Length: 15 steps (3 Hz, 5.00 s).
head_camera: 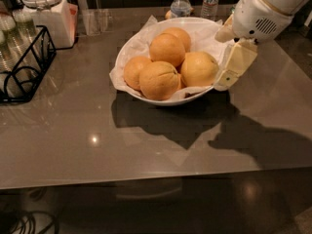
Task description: Pick orange from white bowl
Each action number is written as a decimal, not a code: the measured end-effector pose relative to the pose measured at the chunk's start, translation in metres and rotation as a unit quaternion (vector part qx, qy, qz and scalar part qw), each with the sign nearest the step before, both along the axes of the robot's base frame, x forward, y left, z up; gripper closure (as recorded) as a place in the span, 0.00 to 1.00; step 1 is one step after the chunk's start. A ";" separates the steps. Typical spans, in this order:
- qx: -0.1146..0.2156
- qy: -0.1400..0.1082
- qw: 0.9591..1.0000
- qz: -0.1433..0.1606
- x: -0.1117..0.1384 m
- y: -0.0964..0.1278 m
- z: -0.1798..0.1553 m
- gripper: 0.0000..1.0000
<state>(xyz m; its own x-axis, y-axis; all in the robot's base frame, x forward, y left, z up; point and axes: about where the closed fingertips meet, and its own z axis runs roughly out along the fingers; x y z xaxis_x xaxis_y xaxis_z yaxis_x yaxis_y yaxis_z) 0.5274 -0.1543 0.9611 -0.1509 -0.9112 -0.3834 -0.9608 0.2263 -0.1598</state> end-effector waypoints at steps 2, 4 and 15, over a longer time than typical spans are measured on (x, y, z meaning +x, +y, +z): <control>0.042 0.002 0.999 -0.025 0.005 -0.002 -0.009 0.00; 0.077 0.025 0.996 -0.024 0.037 0.022 -0.026 0.01; 0.075 0.064 0.994 -0.041 0.038 0.025 -0.050 1.00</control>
Offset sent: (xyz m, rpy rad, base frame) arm 0.0128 -0.0025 -0.0222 0.1607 0.0316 -0.0812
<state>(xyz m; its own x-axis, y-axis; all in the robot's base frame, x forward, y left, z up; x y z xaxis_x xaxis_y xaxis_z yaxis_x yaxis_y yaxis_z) 0.5651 -0.1289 0.9109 -0.2784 -0.8279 -0.4870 -0.9487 0.3163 0.0047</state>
